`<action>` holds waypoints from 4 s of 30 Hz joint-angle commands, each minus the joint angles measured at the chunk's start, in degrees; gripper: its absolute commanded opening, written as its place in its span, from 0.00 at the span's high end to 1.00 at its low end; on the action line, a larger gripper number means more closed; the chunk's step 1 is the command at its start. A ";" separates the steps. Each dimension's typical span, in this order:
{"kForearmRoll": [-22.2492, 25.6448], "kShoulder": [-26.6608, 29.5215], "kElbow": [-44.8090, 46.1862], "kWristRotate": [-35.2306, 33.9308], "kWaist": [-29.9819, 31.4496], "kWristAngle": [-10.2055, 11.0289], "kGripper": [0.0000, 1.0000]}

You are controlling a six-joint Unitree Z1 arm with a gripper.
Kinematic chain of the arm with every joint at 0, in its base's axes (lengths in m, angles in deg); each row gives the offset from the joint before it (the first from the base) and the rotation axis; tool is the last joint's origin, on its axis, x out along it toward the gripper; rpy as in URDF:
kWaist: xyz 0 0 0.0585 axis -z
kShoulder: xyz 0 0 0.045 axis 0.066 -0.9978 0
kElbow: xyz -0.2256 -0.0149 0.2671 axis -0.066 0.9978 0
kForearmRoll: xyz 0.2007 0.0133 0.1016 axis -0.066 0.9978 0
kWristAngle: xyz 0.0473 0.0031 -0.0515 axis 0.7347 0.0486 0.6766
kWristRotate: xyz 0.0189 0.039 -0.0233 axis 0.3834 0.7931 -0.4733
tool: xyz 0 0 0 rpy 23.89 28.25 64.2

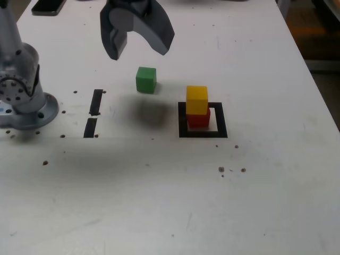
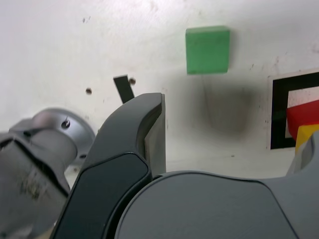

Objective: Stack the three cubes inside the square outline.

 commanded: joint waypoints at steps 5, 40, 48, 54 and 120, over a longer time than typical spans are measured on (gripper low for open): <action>-8.06 -1.87 5.57 5.81 -3.19 0.37 0.00; -24.94 -13.19 11.87 11.88 -10.54 -0.95 0.73; -25.34 -12.29 11.90 12.22 -10.53 -1.07 1.00; -21.41 -9.28 10.64 11.86 -10.41 -1.12 1.00; -2.68 -15.46 -17.75 -19.00 11.60 -7.48 0.93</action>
